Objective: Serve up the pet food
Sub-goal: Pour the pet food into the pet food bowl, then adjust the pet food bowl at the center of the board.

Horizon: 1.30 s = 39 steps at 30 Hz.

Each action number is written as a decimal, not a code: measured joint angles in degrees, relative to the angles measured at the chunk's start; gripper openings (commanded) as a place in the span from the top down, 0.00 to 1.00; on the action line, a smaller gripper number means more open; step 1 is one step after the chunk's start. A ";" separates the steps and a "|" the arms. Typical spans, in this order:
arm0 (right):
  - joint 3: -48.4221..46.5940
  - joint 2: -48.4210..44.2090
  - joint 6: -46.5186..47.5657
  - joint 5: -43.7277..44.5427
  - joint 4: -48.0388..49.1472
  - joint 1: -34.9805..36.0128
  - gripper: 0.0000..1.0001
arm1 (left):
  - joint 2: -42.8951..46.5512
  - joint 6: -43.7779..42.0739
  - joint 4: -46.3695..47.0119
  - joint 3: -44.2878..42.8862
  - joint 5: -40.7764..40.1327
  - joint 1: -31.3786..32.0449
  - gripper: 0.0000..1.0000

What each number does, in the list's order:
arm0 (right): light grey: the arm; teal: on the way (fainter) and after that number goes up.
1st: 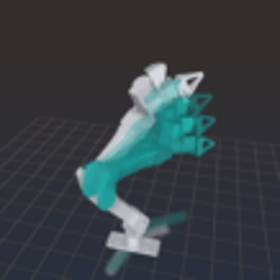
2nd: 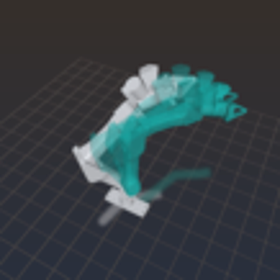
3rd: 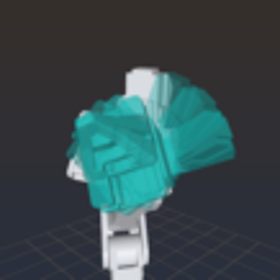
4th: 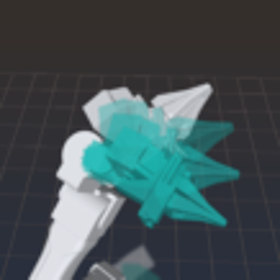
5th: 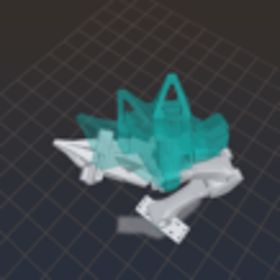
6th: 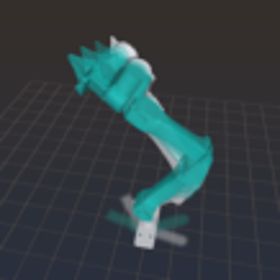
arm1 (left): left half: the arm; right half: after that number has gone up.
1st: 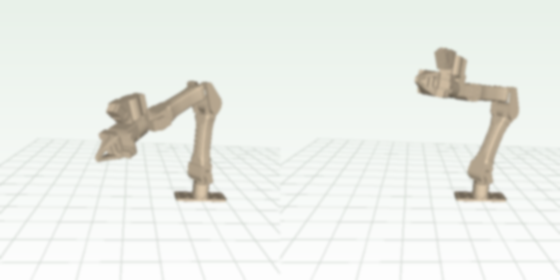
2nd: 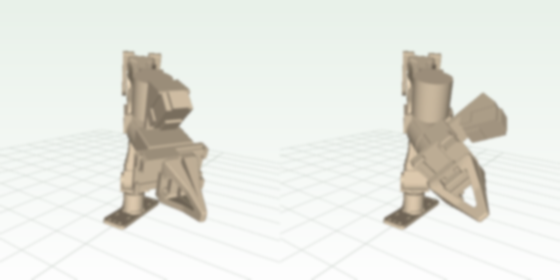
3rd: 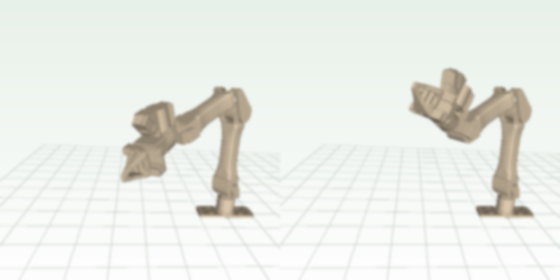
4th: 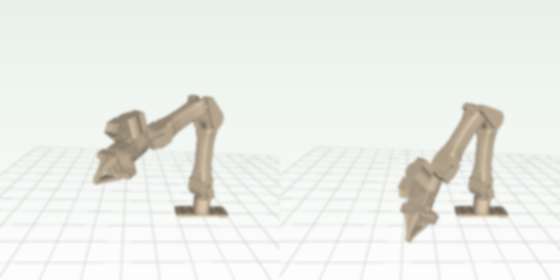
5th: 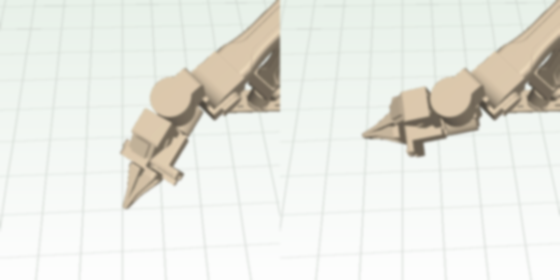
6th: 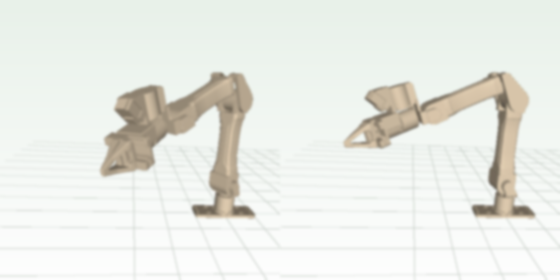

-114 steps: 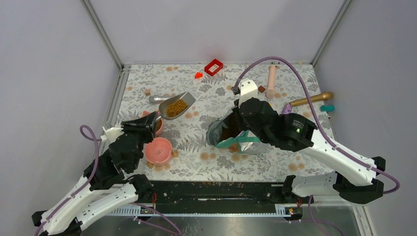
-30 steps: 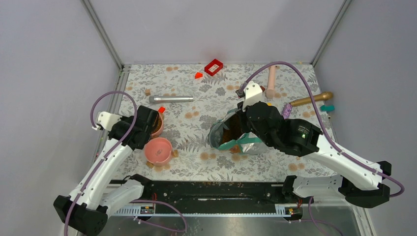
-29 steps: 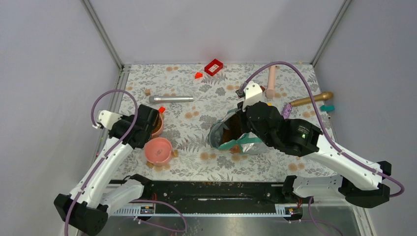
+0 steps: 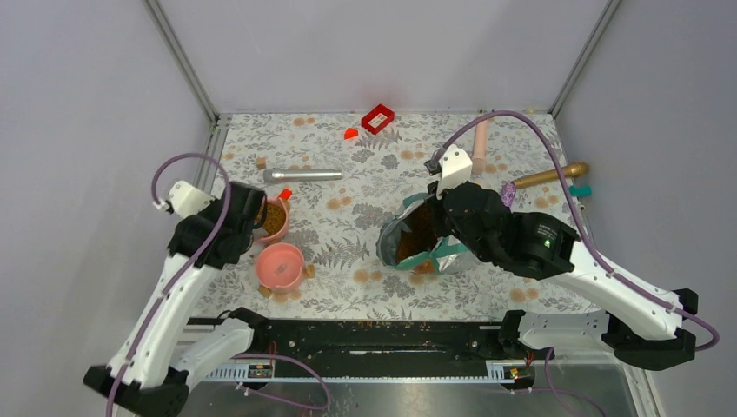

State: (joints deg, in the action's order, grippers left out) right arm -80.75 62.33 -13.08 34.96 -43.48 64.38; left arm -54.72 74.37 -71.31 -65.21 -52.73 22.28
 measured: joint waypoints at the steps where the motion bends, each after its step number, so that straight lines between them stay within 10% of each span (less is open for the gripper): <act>1: 0.07 -0.35 0.00 0.00 -0.24 0.00 1.00 | 2.54 -0.46 -0.52 0.13 2.05 0.00 1.00; 7: 1.05 -2.99 -0.07 -0.04 -1.46 0.00 1.00 | 20.13 -3.13 -3.50 5.79 14.80 -0.07 1.00; 15: 2.03 -3.89 -0.72 -0.09 -1.05 0.00 1.00 | 18.43 -7.17 -9.03 7.82 23.23 -0.09 1.00; 39: 4.87 -6.29 -3.08 0.37 0.94 0.00 1.00 | 8.02 -4.28 26.77 22.84 31.85 -0.24 1.00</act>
State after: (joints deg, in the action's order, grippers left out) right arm -75.88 56.03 -16.16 35.33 -42.54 64.38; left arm -46.70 70.08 -44.53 -42.37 -20.88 22.04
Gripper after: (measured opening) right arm 0.023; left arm 0.258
